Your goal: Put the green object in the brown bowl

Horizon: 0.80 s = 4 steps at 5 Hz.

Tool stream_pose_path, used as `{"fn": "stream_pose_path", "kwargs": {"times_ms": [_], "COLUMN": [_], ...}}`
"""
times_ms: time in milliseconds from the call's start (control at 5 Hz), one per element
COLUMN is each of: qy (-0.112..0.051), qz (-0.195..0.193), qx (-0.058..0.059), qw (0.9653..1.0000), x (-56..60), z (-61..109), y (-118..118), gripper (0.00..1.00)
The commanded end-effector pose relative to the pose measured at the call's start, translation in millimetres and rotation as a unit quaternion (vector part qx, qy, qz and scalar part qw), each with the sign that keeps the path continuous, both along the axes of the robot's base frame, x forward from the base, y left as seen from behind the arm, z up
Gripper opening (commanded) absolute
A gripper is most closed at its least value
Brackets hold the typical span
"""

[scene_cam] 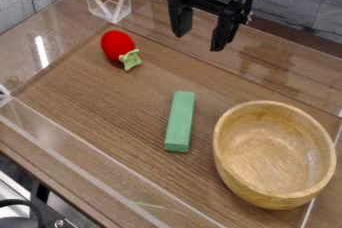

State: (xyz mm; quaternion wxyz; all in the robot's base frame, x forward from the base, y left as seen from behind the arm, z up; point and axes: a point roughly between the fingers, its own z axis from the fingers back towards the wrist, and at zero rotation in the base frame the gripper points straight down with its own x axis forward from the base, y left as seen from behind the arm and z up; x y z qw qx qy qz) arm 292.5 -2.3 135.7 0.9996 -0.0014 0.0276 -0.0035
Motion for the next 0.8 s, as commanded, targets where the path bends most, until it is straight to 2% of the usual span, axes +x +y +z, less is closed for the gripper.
{"fn": "stream_pose_path", "kwargs": {"times_ms": [0,200,400,600], "qy": [0.014,0.021,0.008,-0.015], "qz": [0.016,0.029,0.048,0.058], "qx": [-0.002,-0.005,-0.007,-0.01], "qw": [0.9998,0.9993,0.9988,0.9982], "x": [-8.8,-28.6,-53.5,-62.2], "z": [-10.5,-21.2,-33.4,-41.8], "y": [6,3,2,13], "gripper": [1.0,1.0,1.0,1.0]}}
